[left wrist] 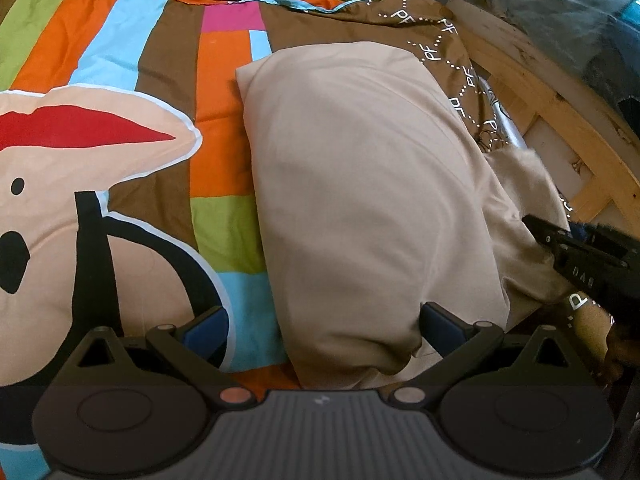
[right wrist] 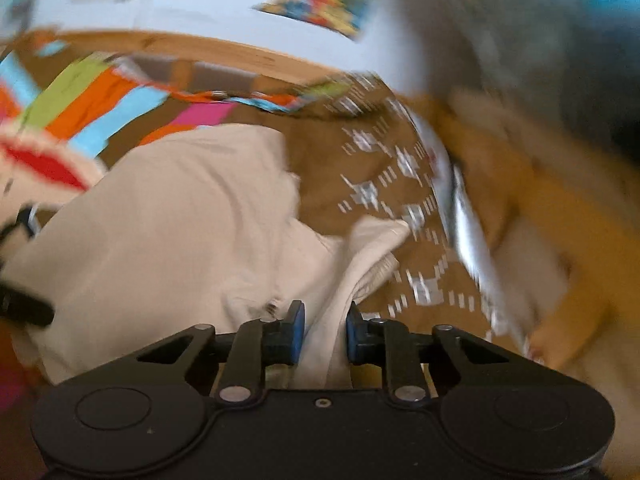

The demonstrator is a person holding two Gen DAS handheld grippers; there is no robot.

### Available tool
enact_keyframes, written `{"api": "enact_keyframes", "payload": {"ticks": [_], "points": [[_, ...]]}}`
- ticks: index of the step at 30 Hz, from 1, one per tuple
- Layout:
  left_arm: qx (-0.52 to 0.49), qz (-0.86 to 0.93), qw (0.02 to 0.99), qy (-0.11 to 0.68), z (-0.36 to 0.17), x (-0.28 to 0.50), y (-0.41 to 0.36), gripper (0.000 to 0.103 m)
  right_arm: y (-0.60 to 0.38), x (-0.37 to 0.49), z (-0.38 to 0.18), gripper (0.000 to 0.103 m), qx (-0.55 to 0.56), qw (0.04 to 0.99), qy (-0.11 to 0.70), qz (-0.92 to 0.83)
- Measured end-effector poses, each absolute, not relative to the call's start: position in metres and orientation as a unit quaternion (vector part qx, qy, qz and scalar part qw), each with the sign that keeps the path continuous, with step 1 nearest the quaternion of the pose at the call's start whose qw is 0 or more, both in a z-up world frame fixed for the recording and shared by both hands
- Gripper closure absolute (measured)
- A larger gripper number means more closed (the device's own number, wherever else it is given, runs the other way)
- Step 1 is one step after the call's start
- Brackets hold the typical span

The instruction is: Fold large clothes

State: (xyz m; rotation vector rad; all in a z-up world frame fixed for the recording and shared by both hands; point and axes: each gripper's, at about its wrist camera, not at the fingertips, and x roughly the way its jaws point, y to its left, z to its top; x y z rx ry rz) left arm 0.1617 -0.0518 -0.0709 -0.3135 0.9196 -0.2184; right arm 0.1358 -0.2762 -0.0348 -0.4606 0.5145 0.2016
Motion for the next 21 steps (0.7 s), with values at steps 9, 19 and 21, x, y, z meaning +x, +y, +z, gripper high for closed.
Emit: {"api": "enact_keyframes", "payload": {"ticks": [9,19,21], "points": [[-0.145,-0.105,0.879,0.443,-0.071,0.161,-0.051,0.0,-0.26,0.126,-0.037,0.084,-0.313,0.92,0.209,0.11],[-0.156,-0.112,0.874,0.446,-0.071,0.163,-0.049,0.0,-0.345,0.167,-0.026,0.031,0.091,0.933,0.327,0.121],[-0.171,-0.123,0.87,0.445,-0.069,0.164,-0.044,0.0,-0.358,0.176,-0.034,0.028,0.162,0.911,0.353,0.139]]}}
